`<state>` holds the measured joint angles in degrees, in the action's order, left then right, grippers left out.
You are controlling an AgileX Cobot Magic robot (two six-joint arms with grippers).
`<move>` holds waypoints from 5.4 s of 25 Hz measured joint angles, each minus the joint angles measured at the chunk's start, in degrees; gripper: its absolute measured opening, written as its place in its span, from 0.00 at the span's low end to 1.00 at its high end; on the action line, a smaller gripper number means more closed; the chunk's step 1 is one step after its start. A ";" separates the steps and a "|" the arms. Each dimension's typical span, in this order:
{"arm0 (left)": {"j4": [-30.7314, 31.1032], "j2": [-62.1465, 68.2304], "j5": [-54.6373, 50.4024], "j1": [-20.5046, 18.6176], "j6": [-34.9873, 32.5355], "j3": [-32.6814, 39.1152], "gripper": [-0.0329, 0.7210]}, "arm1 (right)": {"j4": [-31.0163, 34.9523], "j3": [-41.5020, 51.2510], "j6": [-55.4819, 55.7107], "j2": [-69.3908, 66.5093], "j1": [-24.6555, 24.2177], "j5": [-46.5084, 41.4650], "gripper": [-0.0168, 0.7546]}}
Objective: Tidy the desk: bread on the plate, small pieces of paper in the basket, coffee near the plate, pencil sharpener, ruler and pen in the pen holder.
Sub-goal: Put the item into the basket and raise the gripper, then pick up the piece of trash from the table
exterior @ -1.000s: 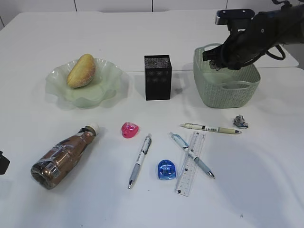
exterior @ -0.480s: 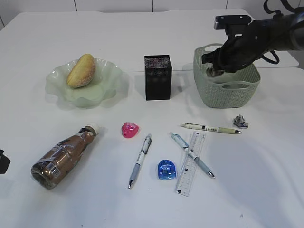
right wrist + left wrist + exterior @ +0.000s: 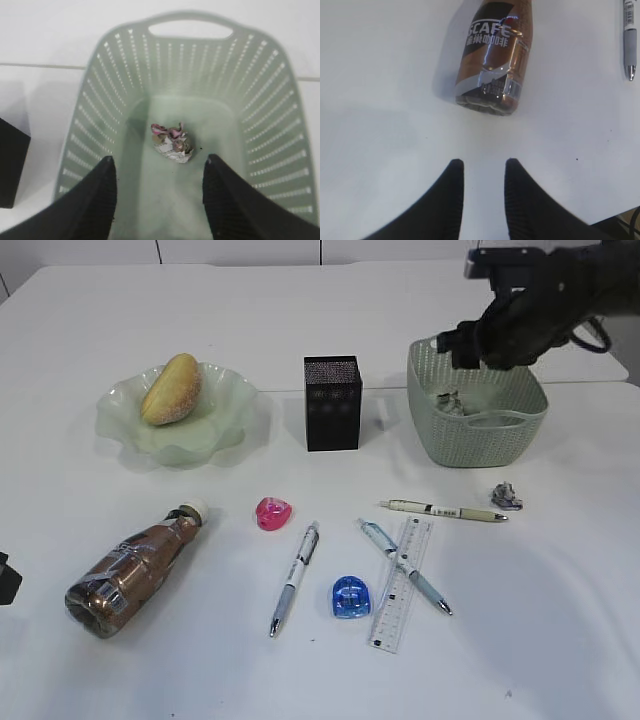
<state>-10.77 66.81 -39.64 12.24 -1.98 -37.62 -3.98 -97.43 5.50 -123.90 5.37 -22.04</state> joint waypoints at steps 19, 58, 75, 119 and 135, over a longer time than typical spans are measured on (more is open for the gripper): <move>0.00 0.00 0.00 0.00 0.03 0.00 0.30 | 3.15 0.00 -2.62 14.94 0.00 -33.17 0.56; 0.00 0.00 -0.22 0.00 0.15 0.00 0.30 | 7.62 44.57 -6.13 23.28 0.12 15.30 0.56; 0.00 0.00 -0.22 0.00 0.15 0.00 0.30 | 7.98 44.57 -6.13 16.30 0.12 22.99 0.56; 0.00 0.00 -0.22 0.00 0.24 0.00 0.30 | 8.01 40.96 -6.23 8.94 -1.49 26.01 0.31; 0.00 0.00 -0.22 0.00 0.24 0.00 0.31 | 8.01 40.96 -6.23 10.66 -1.49 25.18 0.04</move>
<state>-10.77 66.81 -39.86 12.24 -1.74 -37.62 4.02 -56.47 -0.73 -113.24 3.88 3.14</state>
